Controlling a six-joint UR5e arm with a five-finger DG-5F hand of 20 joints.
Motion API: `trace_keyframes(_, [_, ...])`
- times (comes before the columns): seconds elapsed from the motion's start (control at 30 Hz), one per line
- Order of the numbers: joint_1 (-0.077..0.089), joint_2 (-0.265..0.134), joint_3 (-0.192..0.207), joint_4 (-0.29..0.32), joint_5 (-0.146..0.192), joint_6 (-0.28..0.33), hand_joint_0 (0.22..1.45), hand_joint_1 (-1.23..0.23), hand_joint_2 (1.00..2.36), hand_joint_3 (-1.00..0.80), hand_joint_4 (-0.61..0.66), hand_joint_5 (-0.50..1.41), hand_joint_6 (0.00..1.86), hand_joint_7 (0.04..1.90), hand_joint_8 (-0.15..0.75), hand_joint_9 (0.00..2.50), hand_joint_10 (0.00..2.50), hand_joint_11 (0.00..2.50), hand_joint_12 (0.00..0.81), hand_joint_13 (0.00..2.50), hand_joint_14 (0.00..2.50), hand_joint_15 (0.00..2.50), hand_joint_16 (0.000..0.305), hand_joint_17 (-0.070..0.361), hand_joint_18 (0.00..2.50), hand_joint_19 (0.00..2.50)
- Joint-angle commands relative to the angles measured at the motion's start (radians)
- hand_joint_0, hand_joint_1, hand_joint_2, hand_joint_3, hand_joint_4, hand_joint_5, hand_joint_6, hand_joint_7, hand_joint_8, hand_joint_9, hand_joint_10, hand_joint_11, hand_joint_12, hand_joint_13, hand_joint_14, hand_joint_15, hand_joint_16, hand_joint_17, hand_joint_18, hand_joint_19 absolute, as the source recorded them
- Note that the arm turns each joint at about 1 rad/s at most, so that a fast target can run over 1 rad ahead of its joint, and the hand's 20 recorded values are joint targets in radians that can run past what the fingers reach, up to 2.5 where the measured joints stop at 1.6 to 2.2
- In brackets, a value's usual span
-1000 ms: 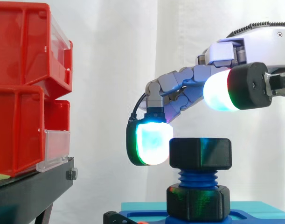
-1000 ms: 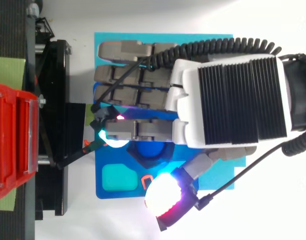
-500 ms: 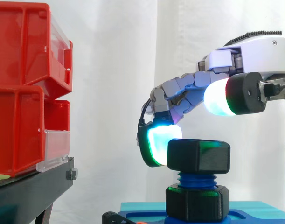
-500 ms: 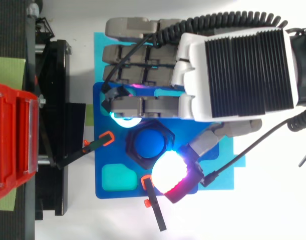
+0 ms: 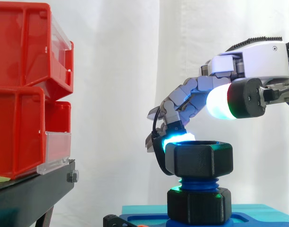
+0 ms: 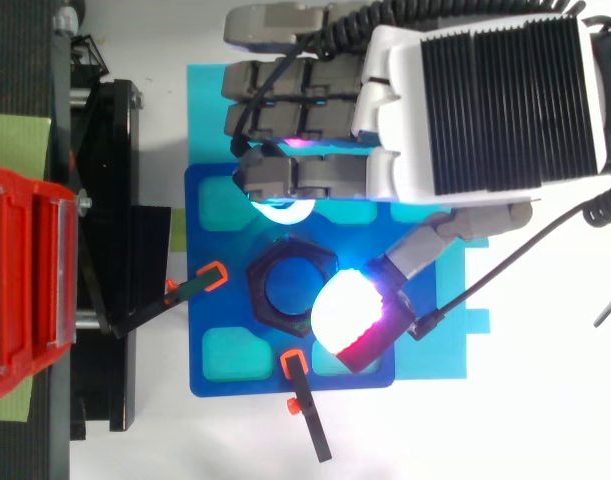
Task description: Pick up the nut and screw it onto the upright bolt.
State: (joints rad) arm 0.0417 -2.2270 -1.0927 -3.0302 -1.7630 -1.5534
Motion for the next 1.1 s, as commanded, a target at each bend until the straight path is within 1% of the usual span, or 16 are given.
trace_keyframes(0.0, [-0.006,0.000,0.000,0.001,-0.004,0.000,0.54,-0.15,1.00,-0.50,0.20,-0.04,0.60,1.28,0.278,0.73,0.00,0.00,0.255,0.63,0.00,0.00,0.022,0.050,0.26,0.00])
trace_keyframes(0.07, [-0.006,0.000,0.000,0.005,-0.006,0.000,0.54,-0.14,1.00,-0.50,0.18,-0.03,0.50,1.45,0.276,0.72,0.00,0.00,0.257,0.63,0.00,0.00,0.022,0.050,0.25,0.00])
trace_keyframes(0.1, [-0.008,0.000,0.000,0.007,-0.006,0.000,0.54,-0.14,1.00,-0.50,0.18,-0.05,0.50,1.37,0.276,0.72,0.00,0.00,0.258,0.63,0.00,0.00,0.022,0.051,0.25,0.00])
trace_keyframes(0.17, [-0.008,0.000,0.008,0.008,-0.006,0.000,0.53,-0.14,1.00,-0.50,0.21,-0.07,0.50,1.28,0.274,0.72,0.00,0.00,0.260,0.63,0.00,0.00,0.023,0.052,0.24,0.00])
trace_keyframes(0.27, [-0.008,0.001,0.028,0.004,-0.006,0.000,0.53,-0.14,1.00,-0.50,0.27,-0.11,0.50,1.02,0.261,0.68,0.00,0.00,0.268,0.61,0.00,0.00,0.024,0.054,0.24,0.00])
trace_keyframes(0.33, [-0.008,0.001,0.037,0.002,-0.006,0.000,0.53,-0.14,1.00,-0.50,0.25,-0.12,0.50,0.90,0.256,0.66,0.00,0.00,0.274,0.60,0.00,0.00,0.025,0.057,0.23,0.00])
trace_keyframes(0.4, [-0.008,0.000,0.040,0.007,-0.006,-0.002,0.52,-0.13,1.00,-0.50,0.24,-0.13,0.50,0.83,0.252,0.64,0.00,0.00,0.276,0.59,0.00,0.00,0.027,0.060,0.22,0.00])
trace_keyframes(0.57, [0.001,0.000,0.039,0.030,-0.006,0.001,0.52,-0.12,1.00,-0.50,0.21,-0.15,0.50,0.73,0.242,0.59,0.00,0.00,0.288,0.53,0.00,0.00,0.030,0.067,0.18,0.00])
trace_keyframes(0.67, [0.009,-0.005,0.039,0.042,-0.001,0.001,0.51,-0.12,1.00,-0.50,0.21,-0.15,0.50,0.72,0.237,0.57,0.00,0.00,0.290,0.51,0.00,0.00,0.031,0.069,0.16,0.00])
trace_keyframes(0.8, [0.032,-0.010,0.039,0.059,0.005,0.026,0.51,-0.11,1.00,-0.50,0.20,-0.15,0.50,0.70,0.235,0.54,0.00,0.00,0.293,0.49,0.00,0.00,0.032,0.071,0.14,0.00])
trace_keyframes(0.83, [0.032,-0.010,0.039,0.059,0.005,0.026,0.51,-0.10,1.00,-0.50,0.20,-0.15,0.50,0.70,0.235,0.54,0.00,0.00,0.294,0.49,0.00,0.00,0.032,0.072,0.13,0.00])
trace_keyframes(0.87, [0.041,-0.010,0.039,0.056,0.011,0.030,0.51,-0.10,1.00,-0.50,0.20,-0.15,0.50,0.71,0.234,0.54,0.00,0.00,0.294,0.49,0.00,0.00,0.032,0.072,0.13,0.00])
trace_keyframes(0.9, [0.046,-0.010,0.039,0.056,0.016,0.030,0.51,-0.10,1.00,-0.50,0.20,-0.15,0.50,0.71,0.234,0.53,0.00,0.00,0.297,0.48,0.00,0.00,0.032,0.073,0.13,0.00])
trace_keyframes(0.97, [0.049,-0.010,0.039,0.051,0.020,0.030,0.51,-0.10,1.00,-0.50,0.20,-0.15,0.50,0.71,0.234,0.53,0.00,0.00,0.299,0.48,0.00,0.00,0.033,0.073,0.12,0.00])
trace_keyframes(1.03, [0.058,-0.010,0.039,0.040,0.027,0.030,0.51,-0.10,1.00,-0.50,0.20,-0.15,0.50,0.72,0.235,0.53,0.00,0.00,0.300,0.47,0.00,0.00,0.033,0.073,0.12,0.00])
trace_keyframes(1.07, [0.060,-0.010,0.039,0.039,0.027,0.032,0.51,-0.10,1.00,-0.50,0.20,-0.15,0.50,0.72,0.236,0.53,0.00,0.00,0.300,0.47,0.00,0.00,0.033,0.073,0.12,0.00])
